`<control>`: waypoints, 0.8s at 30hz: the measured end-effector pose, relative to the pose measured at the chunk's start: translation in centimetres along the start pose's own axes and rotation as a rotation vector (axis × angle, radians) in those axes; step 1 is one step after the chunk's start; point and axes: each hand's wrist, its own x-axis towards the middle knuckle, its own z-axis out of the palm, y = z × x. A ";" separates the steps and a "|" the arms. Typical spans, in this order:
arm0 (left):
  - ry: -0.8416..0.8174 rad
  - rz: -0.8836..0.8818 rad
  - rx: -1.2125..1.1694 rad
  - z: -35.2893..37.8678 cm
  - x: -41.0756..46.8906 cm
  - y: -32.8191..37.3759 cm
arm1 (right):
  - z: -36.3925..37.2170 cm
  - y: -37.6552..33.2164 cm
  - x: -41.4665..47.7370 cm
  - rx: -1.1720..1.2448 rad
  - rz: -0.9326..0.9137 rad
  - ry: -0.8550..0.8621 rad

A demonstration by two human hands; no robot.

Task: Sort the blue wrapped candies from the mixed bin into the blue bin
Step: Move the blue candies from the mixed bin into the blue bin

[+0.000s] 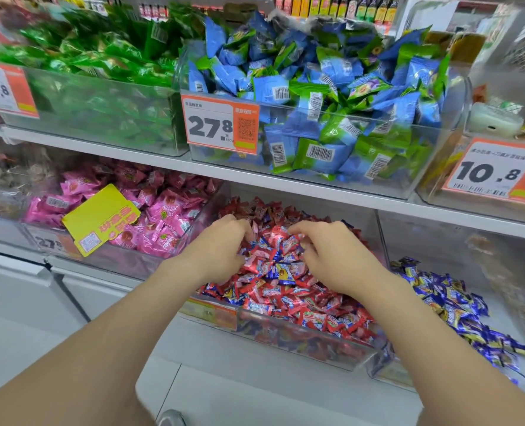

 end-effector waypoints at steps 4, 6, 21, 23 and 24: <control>-0.105 0.052 -0.056 0.3 0.2 0.4 | -0.7 -0.8 -0.2 0.091 0.047 0.103; -0.132 0.078 -0.045 0.5 0.3 0.8 | -0.4 -1.0 -0.3 0.154 0.030 0.066; -0.116 0.041 0.009 -2.2 -0.9 0.7 | -0.4 -1.1 -0.5 0.111 0.019 -0.069; -0.063 0.031 -0.003 -2.1 -0.6 0.7 | -0.9 -1.5 -0.2 0.169 0.057 -0.030; -0.023 0.045 -0.014 -1.8 -0.3 0.7 | -0.9 -1.8 0.0 0.204 0.080 -0.043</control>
